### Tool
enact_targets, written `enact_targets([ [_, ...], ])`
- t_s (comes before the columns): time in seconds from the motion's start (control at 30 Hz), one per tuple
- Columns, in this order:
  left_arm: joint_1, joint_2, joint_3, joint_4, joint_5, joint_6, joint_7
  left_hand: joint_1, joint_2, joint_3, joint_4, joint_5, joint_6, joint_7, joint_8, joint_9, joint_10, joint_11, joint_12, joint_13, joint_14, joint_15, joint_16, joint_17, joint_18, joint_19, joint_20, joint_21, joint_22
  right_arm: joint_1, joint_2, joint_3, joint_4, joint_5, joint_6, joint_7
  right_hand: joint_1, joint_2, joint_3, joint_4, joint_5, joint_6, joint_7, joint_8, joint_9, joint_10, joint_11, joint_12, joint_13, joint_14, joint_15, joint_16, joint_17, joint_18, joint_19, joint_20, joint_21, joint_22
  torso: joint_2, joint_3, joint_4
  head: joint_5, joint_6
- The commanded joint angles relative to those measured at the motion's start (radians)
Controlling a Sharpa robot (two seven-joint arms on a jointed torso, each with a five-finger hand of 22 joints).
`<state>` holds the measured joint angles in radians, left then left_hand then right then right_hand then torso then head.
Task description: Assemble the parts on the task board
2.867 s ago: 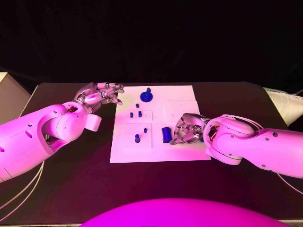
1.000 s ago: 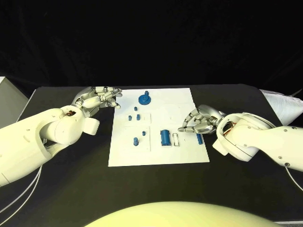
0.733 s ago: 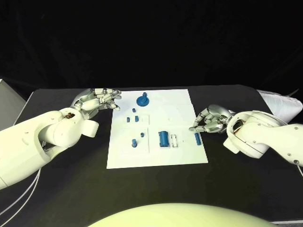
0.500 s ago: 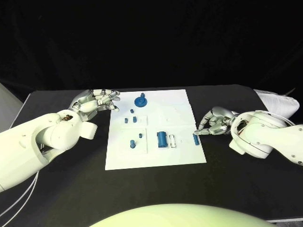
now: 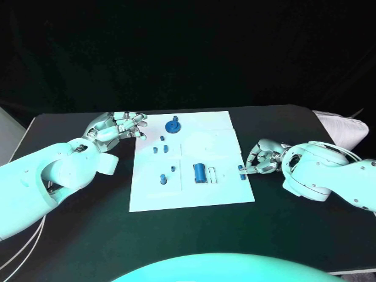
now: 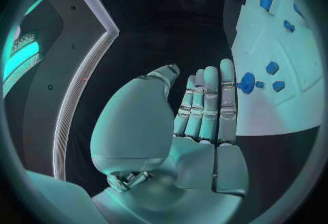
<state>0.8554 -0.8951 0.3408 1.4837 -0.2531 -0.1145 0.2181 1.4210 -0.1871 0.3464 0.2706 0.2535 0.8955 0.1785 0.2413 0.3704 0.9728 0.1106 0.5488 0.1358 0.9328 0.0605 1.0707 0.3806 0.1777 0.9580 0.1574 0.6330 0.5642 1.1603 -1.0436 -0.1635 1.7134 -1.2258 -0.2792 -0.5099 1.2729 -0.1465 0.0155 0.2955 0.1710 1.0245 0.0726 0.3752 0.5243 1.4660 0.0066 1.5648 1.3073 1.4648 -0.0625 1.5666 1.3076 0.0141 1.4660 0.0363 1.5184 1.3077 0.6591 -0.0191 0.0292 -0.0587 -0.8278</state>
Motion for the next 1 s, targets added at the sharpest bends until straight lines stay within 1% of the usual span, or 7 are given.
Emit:
enact_targets([
  [0.03, -0.003, 0.003, 0.0, 0.0, 0.005, 0.021, 0.017, 0.005, -0.003, -0.002, 0.01, -0.005, -0.002, -0.007, 0.006, -0.001, 0.008, -0.001, -0.001, -0.001, 0.001, -0.006, -0.006, 0.0, 0.005, 0.006, 0.0, -0.007, -0.002, -0.005, 0.008, 0.0, -0.011, -0.036, 0.004, -0.016, -0.013, 0.0, -0.006, 0.001, 0.005, 0.008, -0.001, 0.005, 0.002, 0.105, -0.009, 0.006, 0.263, 0.106, -0.003, 0.004, 0.263, -0.005, 0.096, 0.004, 0.002, 0.251, 0.001, -0.0019, 0.0014, -0.003, -0.003],
  [0.13, -0.004, 0.003, 0.0, 0.0, 0.005, 0.019, 0.016, 0.002, -0.004, -0.006, 0.014, -0.005, -0.002, -0.008, 0.006, -0.001, 0.011, -0.001, -0.003, -0.002, 0.001, -0.007, -0.006, 0.0, 0.005, 0.006, 0.0, -0.009, -0.003, -0.011, 0.014, 0.0, -0.019, -0.037, 0.004, -0.018, -0.014, 0.0, -0.006, 0.0, 0.006, 0.009, -0.001, 0.005, 0.002, 0.105, -0.009, 0.006, 0.263, 0.106, -0.003, 0.004, 0.263, -0.005, 0.096, 0.004, 0.001, 0.251, 0.001, -0.002, 0.001, -0.001, -0.004],
  [0.27, -0.005, 0.001, 0.001, 0.0, 0.005, 0.016, 0.015, 0.0, -0.005, -0.009, 0.016, -0.005, -0.002, -0.008, 0.006, -0.001, 0.012, -0.001, -0.005, -0.003, 0.001, -0.007, -0.006, 0.0, 0.005, 0.007, 0.0, -0.009, -0.003, -0.017, 0.025, 0.0, -0.027, -0.04, 0.006, -0.02, -0.015, 0.0, -0.006, 0.0, 0.007, 0.011, -0.002, 0.006, 0.002, 0.105, -0.01, 0.006, 0.263, 0.106, -0.004, 0.004, 0.263, -0.005, 0.096, 0.003, 0.001, 0.251, 0.002, -0.0004, 0.0004, 0.002, -0.007],
  [0.7, -0.006, -0.003, 0.001, 0.002, 0.005, 0.014, 0.011, 0.0, -0.005, -0.009, 0.016, -0.005, -0.002, -0.008, 0.006, -0.001, 0.012, -0.001, -0.005, -0.003, 0.001, -0.007, -0.006, 0.0, 0.005, 0.007, 0.0, -0.009, -0.003, -0.036, 0.058, -0.001, -0.046, -0.089, 0.017, -0.026, -0.008, -0.002, -0.003, -0.002, 0.003, 0.02, -0.007, 0.012, 0.006, 0.105, -0.014, 0.006, 0.263, 0.106, -0.007, 0.004, 0.263, -0.004, 0.095, 0.001, 0.0, 0.25, 0.001, 0.0, 0.0, 0.007, -0.016],
  [0.8, -0.006, -0.003, 0.001, 0.002, 0.005, 0.014, 0.009, 0.0, -0.004, -0.01, 0.017, -0.005, -0.001, -0.008, 0.007, -0.001, 0.012, -0.001, -0.006, -0.003, 0.001, -0.007, -0.007, 0.0, 0.005, 0.007, 0.0, -0.01, -0.004, -0.04, 0.065, -0.001, -0.048, -0.105, 0.016, -0.027, 0.022, 0.0, 0.008, -0.004, 0.003, 0.022, -0.011, 0.014, 0.009, 0.105, -0.018, 0.006, 0.263, 0.106, -0.011, 0.004, 0.263, -0.004, 0.095, -0.003, -0.001, 0.25, 0.001, 0.0001, -0.0004, 0.007, -0.017],
  [0.9, -0.006, -0.003, 0.001, 0.003, 0.005, 0.014, 0.007, 0.0, -0.004, -0.01, 0.017, -0.005, -0.001, -0.008, 0.007, -0.001, 0.012, -0.001, -0.006, -0.003, 0.001, -0.007, -0.007, 0.0, 0.005, 0.007, 0.0, -0.01, -0.004, -0.044, 0.073, -0.001, -0.053, -0.127, 0.019, -0.03, 0.093, 0.007, 0.047, -0.008, 0.006, 0.016, -0.013, 0.011, 0.009, 0.105, -0.021, 0.006, 0.263, 0.106, -0.014, 0.004, 0.263, -0.004, 0.095, -0.007, -0.002, 0.25, 0.001, -0.0003, -0.0001, 0.008, -0.017],
  [1.0, -0.006, -0.004, 0.001, 0.003, 0.005, 0.014, 0.006, 0.0, -0.003, -0.01, 0.017, -0.005, -0.001, -0.008, 0.007, -0.001, 0.012, -0.001, -0.007, -0.003, 0.001, -0.007, -0.007, 0.0, 0.005, 0.008, 0.0, -0.011, -0.004, -0.047, 0.077, -0.001, -0.058, -0.146, 0.025, -0.032, 0.131, -0.001, 0.08, -0.008, 0.006, 0.013, -0.012, 0.006, 0.007, 0.104, -0.02, 0.005, 0.263, 0.106, -0.014, 0.004, 0.263, -0.004, 0.095, -0.008, -0.002, 0.25, 0.001, 0.0, 0.0002, 0.008, -0.019],
])
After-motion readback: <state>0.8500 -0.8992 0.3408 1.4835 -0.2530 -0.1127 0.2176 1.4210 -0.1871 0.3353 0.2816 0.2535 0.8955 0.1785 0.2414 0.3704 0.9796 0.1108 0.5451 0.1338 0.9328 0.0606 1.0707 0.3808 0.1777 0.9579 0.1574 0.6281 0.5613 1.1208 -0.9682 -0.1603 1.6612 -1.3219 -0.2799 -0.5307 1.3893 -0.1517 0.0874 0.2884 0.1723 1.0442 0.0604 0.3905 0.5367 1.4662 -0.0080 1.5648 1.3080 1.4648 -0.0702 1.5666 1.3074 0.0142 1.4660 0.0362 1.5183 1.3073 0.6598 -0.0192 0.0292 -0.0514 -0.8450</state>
